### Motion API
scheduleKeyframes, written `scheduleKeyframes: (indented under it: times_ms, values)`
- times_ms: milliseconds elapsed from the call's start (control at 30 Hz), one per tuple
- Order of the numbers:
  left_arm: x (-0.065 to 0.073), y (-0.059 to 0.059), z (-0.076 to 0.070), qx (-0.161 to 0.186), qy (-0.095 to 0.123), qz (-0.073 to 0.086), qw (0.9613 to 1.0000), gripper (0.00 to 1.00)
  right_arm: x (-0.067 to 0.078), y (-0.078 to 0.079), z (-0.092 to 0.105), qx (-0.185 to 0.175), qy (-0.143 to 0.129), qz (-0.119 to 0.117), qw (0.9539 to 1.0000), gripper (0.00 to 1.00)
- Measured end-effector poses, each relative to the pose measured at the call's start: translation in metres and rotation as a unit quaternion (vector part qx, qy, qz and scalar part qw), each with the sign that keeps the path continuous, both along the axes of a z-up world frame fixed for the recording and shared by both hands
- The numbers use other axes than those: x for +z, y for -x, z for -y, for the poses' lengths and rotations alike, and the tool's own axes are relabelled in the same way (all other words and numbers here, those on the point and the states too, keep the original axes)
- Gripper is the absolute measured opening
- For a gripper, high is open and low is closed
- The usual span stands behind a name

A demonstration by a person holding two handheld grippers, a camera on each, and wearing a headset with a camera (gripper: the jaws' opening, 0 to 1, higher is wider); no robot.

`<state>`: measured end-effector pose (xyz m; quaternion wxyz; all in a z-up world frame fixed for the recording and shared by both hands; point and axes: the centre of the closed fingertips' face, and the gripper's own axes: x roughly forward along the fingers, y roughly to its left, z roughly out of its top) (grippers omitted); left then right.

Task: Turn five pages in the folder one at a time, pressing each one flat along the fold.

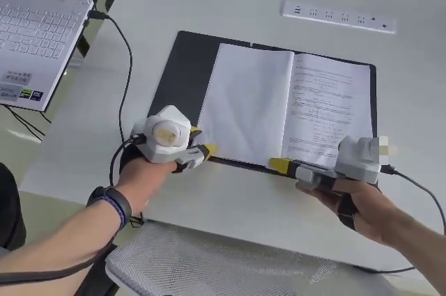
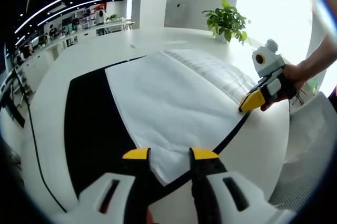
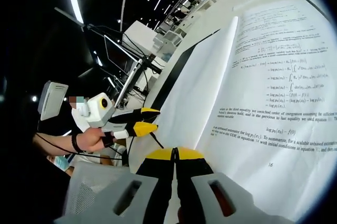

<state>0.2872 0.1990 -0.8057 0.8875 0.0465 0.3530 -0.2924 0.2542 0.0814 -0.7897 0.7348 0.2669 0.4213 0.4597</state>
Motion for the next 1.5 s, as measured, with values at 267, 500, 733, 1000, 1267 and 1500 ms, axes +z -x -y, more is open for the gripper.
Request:
scheduleKeyframes:
  times_ms: [267, 500, 733, 1000, 1267, 1500]
  values:
    - [-0.003, -0.001, 0.0, -0.001, 0.001, -0.002, 1.0, 0.28, -0.002, 0.0, 0.001, -0.011, 0.009, -0.005, 0.9999, 0.0]
    - [-0.006, -0.001, 0.001, -0.006, 0.001, -0.006, 1.0, 0.33, -0.003, -0.004, 0.006, -0.024, 0.019, -0.001, 0.9995, 0.0]
    - [-0.006, 0.0, 0.004, -0.002, 0.013, -0.018, 0.9997, 0.4, -0.001, -0.007, 0.014, -0.029, 0.018, 0.003, 0.9994, 0.04]
    - [0.009, 0.004, 0.004, 0.005, 0.032, -0.02, 0.9993, 0.49, 0.011, -0.018, 0.036, -0.044, 0.03, 0.034, 0.998, 0.18]
    - [0.024, 0.005, 0.005, 0.001, 0.031, 0.003, 0.9995, 0.53, 0.018, -0.025, 0.073, -0.067, 0.074, 0.077, 0.992, 0.32]
    - [0.046, 0.004, 0.001, -0.01, 0.023, 0.021, 0.9995, 0.57, 0.041, -0.034, 0.112, -0.084, 0.116, 0.129, 0.9812, 0.41]
